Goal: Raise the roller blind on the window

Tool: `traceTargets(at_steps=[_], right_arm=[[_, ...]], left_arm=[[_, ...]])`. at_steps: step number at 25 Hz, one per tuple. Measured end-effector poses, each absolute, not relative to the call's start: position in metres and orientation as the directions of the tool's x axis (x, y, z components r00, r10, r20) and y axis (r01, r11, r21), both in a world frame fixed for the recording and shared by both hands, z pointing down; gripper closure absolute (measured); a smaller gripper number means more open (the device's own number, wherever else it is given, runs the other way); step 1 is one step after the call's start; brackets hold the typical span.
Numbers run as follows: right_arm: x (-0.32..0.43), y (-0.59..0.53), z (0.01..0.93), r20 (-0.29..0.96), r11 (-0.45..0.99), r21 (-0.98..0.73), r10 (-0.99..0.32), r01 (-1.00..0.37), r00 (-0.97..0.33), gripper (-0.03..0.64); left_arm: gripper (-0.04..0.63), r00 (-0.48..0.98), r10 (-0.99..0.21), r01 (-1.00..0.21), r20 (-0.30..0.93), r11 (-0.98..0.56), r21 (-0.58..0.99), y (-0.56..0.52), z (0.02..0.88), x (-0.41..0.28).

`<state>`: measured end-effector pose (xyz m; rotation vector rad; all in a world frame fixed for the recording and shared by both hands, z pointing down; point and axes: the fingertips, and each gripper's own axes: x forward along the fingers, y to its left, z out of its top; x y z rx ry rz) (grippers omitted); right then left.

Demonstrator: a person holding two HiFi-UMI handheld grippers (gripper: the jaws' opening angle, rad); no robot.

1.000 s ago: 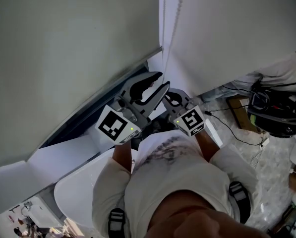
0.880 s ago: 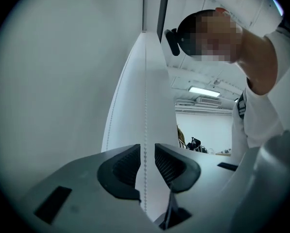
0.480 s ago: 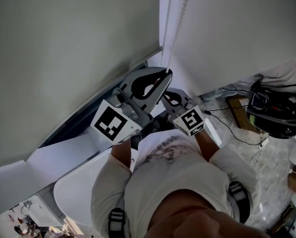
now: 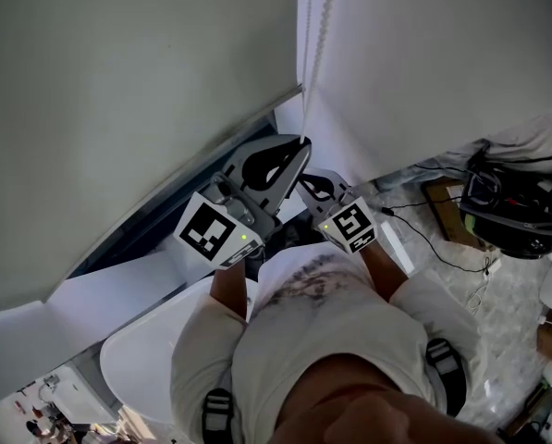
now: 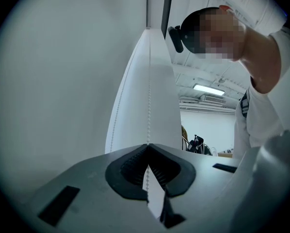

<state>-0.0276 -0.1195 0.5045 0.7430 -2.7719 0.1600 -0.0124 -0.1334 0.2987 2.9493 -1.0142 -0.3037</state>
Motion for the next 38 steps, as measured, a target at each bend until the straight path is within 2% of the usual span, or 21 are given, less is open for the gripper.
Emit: traceTargets(at_steps=[9, 38], right_arm=[[-0.021, -0.111, 0.565, 0.406, 0.857, -0.086, -0.435, -0.508, -0.804, 0.555], [-0.020, -0.083, 0.666, 0.627, 0.848, -0.164, -0.306, -0.505, -0.717, 0.555]], left_arm=[[0.586, 0.777, -0.621, -0.602, -0.104, -0.781, 0.164, -0.133, 0.354, -0.008], [0.586, 0.757, -0.650, -0.635, 0.060, -0.711, 0.303, -0.128, 0.467, -0.016]])
